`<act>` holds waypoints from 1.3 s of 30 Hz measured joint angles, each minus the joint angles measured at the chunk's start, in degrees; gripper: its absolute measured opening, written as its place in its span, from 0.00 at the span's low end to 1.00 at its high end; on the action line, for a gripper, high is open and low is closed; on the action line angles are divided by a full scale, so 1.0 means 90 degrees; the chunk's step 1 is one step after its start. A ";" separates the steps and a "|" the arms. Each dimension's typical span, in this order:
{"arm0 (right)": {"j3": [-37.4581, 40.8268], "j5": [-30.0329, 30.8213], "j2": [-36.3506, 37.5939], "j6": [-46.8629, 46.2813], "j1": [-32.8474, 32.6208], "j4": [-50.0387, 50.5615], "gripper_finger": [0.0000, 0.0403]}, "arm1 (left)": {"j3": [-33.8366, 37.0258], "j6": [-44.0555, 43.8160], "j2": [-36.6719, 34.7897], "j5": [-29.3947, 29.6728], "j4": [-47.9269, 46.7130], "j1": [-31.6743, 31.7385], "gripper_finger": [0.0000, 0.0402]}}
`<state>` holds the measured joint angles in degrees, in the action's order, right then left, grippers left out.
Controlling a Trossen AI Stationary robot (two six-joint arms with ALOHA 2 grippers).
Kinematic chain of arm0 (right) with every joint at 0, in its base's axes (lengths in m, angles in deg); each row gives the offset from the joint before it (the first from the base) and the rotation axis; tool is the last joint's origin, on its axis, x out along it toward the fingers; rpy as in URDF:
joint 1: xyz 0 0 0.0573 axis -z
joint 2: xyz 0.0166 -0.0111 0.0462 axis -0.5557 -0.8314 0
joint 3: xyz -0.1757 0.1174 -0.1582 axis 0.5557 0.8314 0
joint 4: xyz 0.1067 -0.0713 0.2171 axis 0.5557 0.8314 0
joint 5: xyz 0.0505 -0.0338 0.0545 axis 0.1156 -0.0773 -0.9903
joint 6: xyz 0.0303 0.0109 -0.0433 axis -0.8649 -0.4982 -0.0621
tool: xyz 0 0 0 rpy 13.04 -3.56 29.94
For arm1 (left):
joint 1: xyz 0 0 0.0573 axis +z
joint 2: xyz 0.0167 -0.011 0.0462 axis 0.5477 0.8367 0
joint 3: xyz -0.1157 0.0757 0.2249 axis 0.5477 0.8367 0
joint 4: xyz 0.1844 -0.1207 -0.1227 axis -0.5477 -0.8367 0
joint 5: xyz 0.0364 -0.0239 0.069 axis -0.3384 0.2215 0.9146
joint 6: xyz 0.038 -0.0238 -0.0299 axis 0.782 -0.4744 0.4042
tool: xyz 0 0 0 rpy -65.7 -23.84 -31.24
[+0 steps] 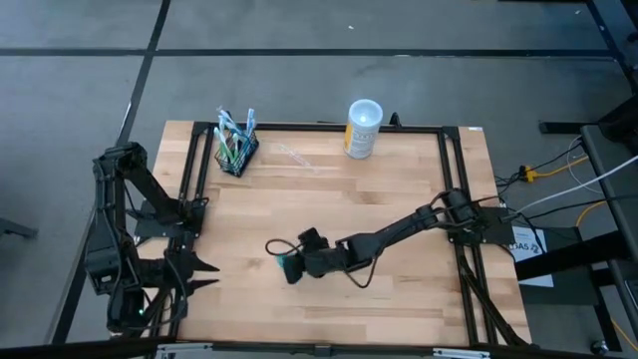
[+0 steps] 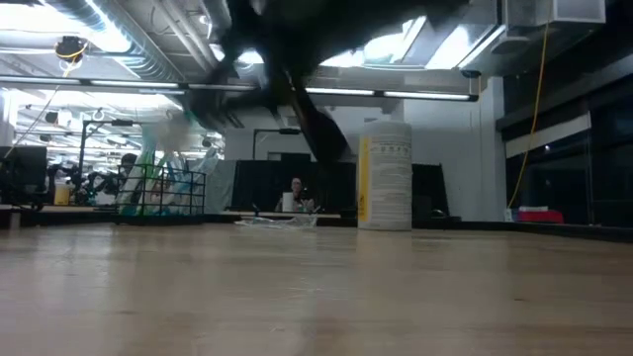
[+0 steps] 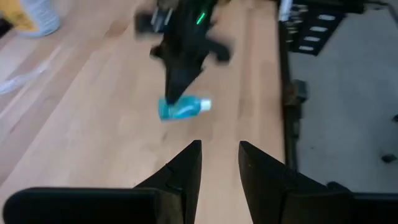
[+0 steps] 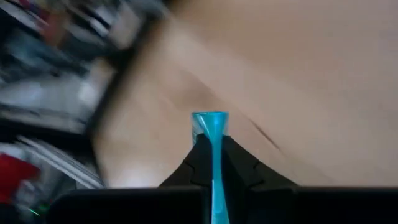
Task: Pick & Place toothbrushing station
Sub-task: Put the blue mouthwash bottle into the middle section of the black organizer
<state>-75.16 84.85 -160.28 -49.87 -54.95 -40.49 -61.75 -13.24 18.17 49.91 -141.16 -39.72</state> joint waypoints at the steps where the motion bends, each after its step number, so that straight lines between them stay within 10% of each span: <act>1: -0.0097 0.0267 0.0075 0.0208 -0.0002 -0.0221 0.03 | 0.0000 -0.0204 0.0000 -0.0017 -0.0183 0.0000 0.25; 7: -0.0593 0.1650 0.0718 0.2225 -0.0034 -0.1114 0.03 | 0.0187 -0.2204 -0.0002 0.0396 -0.1189 0.0000 0.27; 14: -0.1345 0.1811 0.0970 0.4762 -0.0043 -0.1478 0.03 | 0.0786 -0.4504 -0.0013 0.2879 -0.0743 0.0098 0.36; 20: -0.1680 0.1666 0.0981 0.5829 -0.0007 -0.2078 0.03 | 0.1314 -0.4475 -0.0107 0.4184 0.0746 0.0445 0.47; 34: -0.1700 0.0975 0.0992 0.6533 0.0116 -0.4657 0.03 | 0.1457 -0.3909 -0.0095 0.4262 0.0926 0.1396 0.46; 39: -0.1700 0.0890 0.0992 0.6523 0.0188 -0.4981 0.03 | 0.0981 -0.1128 -0.0092 0.4219 0.1069 0.1513 0.49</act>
<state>-90.46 92.86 -151.35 8.84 -53.26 -85.32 -52.92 -23.39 17.34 87.88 -131.54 -26.10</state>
